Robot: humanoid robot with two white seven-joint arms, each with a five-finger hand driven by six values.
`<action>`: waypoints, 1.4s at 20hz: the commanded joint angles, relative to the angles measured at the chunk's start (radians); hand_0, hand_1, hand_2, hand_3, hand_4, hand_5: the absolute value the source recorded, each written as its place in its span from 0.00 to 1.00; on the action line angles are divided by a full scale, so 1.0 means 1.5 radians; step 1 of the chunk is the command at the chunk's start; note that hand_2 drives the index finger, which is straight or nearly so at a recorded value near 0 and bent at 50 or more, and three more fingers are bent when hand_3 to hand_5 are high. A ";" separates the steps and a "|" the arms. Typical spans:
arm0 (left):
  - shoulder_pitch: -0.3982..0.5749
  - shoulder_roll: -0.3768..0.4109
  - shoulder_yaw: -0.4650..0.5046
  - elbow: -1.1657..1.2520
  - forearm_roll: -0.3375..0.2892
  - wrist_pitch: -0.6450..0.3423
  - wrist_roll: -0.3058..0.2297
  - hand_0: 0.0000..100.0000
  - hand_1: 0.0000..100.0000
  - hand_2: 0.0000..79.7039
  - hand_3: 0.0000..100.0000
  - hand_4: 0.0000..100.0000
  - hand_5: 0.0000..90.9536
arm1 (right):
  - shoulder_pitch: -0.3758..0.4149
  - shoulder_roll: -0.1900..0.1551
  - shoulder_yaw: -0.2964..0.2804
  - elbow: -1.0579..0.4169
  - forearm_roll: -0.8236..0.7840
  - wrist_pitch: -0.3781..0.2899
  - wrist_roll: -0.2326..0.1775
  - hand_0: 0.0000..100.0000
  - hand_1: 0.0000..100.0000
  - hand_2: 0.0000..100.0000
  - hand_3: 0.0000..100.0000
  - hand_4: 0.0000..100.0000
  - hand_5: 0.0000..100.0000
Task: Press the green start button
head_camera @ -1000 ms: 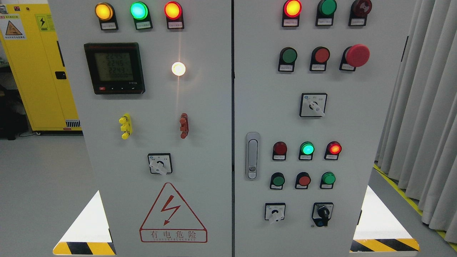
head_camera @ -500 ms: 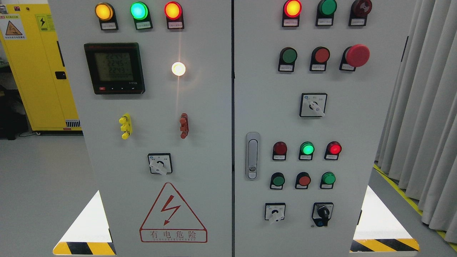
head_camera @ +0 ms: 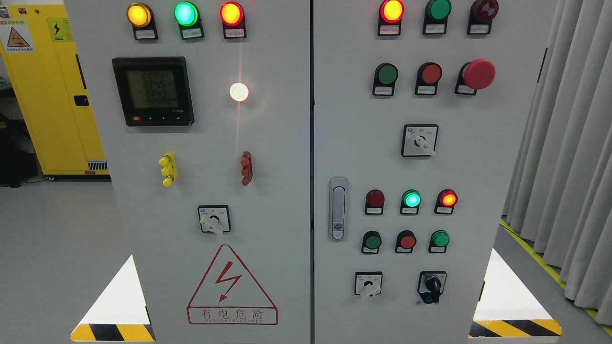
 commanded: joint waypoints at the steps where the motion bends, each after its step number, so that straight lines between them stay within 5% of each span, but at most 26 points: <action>1: -0.016 -0.004 0.000 -0.018 0.000 0.005 0.000 0.12 0.56 0.00 0.00 0.00 0.00 | -0.101 0.041 -0.043 -0.186 0.087 0.000 0.001 0.18 0.52 0.00 0.35 0.38 0.31; 5: -0.016 -0.004 0.000 -0.018 0.000 0.004 0.000 0.12 0.56 0.00 0.00 0.00 0.00 | -0.184 0.041 -0.085 -0.200 0.206 -0.003 -0.002 0.20 0.55 0.00 0.60 0.64 0.58; 9: -0.016 -0.004 0.000 -0.018 0.000 0.004 0.000 0.12 0.56 0.00 0.00 0.00 0.00 | -0.215 0.047 -0.086 -0.225 0.291 -0.002 -0.005 0.26 0.59 0.00 0.73 0.74 0.70; 19: -0.016 -0.004 0.000 -0.018 0.000 0.005 0.000 0.12 0.56 0.00 0.00 0.00 0.00 | -0.314 0.049 -0.079 -0.229 0.394 0.000 0.007 0.39 0.63 0.00 0.75 0.76 0.79; 28: -0.016 -0.004 0.000 -0.018 0.000 0.004 0.000 0.12 0.56 0.00 0.00 0.00 0.00 | -0.339 0.050 -0.067 -0.201 0.423 0.001 0.014 0.44 0.64 0.00 0.74 0.76 0.79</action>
